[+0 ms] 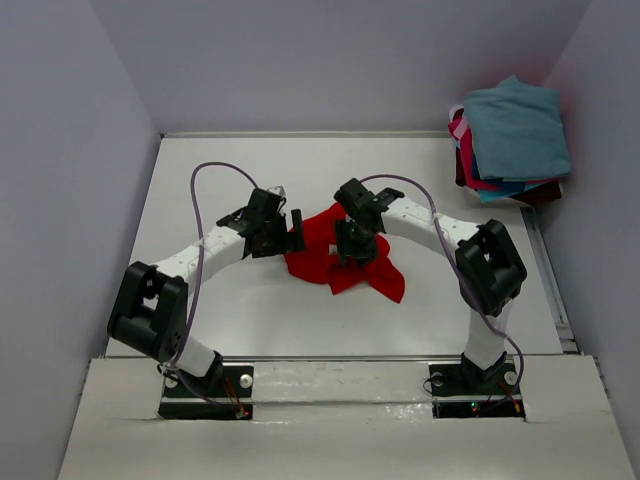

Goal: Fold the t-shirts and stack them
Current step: Move the tshirt to the center of the board, then flatten the tshirt out

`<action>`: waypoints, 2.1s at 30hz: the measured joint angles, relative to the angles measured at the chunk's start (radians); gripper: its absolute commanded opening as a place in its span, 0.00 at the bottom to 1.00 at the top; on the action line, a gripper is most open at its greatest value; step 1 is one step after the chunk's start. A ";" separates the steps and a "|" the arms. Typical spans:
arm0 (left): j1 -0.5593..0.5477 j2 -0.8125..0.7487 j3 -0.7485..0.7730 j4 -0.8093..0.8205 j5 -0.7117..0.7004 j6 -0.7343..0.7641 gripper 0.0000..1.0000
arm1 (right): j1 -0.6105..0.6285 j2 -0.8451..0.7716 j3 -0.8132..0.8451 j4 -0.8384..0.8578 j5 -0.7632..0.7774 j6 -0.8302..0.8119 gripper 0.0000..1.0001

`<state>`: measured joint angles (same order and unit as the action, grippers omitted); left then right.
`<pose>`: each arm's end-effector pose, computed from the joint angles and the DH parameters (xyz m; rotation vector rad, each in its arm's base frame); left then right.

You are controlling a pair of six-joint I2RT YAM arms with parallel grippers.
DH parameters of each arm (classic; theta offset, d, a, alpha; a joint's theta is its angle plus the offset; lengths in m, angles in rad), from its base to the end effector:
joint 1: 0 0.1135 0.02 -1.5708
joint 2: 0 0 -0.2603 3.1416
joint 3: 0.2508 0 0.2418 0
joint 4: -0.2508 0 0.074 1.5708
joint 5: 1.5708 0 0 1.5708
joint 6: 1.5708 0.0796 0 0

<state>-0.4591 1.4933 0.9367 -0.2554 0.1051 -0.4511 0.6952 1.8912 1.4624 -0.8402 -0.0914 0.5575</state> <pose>0.2973 -0.1563 0.1891 0.0612 2.4490 -0.5450 0.2914 0.2525 0.1714 -0.2217 2.9193 0.3694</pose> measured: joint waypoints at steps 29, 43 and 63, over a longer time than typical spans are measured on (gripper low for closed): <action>-0.006 0.022 -0.098 0.122 0.119 -0.033 0.76 | 0.000 0.016 -0.034 0.036 -0.003 0.004 0.55; -0.005 0.080 -0.100 0.153 0.168 -0.044 0.52 | 0.000 0.029 -0.034 0.040 -0.002 0.004 0.47; -0.006 0.066 -0.010 0.062 0.118 -0.006 0.06 | 0.000 0.041 0.084 -0.042 0.101 -0.005 0.07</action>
<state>-0.4648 1.5589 0.9272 -0.1936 0.2234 -0.4576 0.6952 1.9320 1.5463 -0.8822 0.0097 0.5522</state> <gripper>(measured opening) 0.083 0.070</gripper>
